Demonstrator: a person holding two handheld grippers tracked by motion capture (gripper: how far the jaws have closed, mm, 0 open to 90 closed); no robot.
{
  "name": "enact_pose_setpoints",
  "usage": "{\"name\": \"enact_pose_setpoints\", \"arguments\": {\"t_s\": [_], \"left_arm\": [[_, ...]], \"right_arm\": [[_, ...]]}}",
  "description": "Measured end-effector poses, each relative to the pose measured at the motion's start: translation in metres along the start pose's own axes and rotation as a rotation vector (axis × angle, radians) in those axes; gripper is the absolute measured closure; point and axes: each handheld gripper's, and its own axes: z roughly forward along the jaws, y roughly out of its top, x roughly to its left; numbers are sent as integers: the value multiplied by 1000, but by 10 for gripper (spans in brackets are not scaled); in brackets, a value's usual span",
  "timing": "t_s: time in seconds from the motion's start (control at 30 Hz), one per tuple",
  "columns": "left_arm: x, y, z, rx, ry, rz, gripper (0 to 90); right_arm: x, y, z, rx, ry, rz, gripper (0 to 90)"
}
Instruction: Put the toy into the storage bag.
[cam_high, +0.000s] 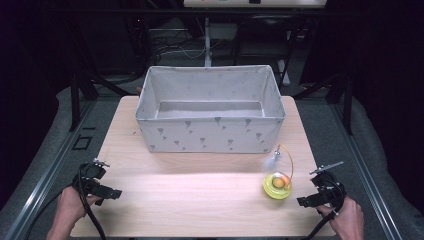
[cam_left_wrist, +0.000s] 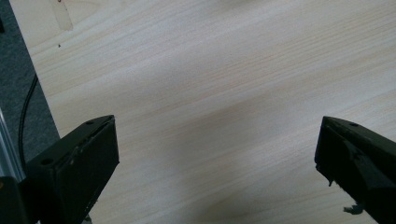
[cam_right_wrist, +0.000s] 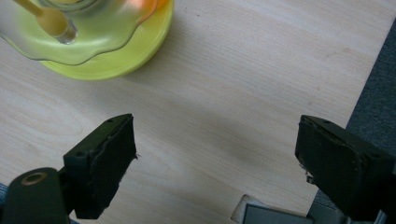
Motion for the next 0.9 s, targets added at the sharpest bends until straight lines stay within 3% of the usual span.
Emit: {"name": "enact_pose_setpoints", "arguments": {"t_s": [0.37, 0.5, 0.6, 0.7, 0.73, 0.77, 0.9], "left_arm": [[-2, 4, 2, 9, 4, 16, 0], [-7, 8, 4, 12, -3, 33, 0], [-9, 8, 5, 20, -4, 55, 0], [-8, 7, 5, 24, -8, 56, 0], [-8, 7, 5, 24, -10, 59, 0], [-8, 7, 5, 24, -9, 64, 0], [-12, 10, 7, 26, -16, 77, 0]], "right_arm": [[2, -1, 2, 1, 16, -9, 117], [1, -5, 0, 12, 21, -10, 113], [5, -4, 0, -8, 20, -11, 114], [9, 1, -3, 21, 18, -52, 112], [12, 1, -2, 2, 24, -33, 113], [12, 3, -4, 10, 20, -59, 112], [18, 2, -9, 6, 35, -77, 113]]}}
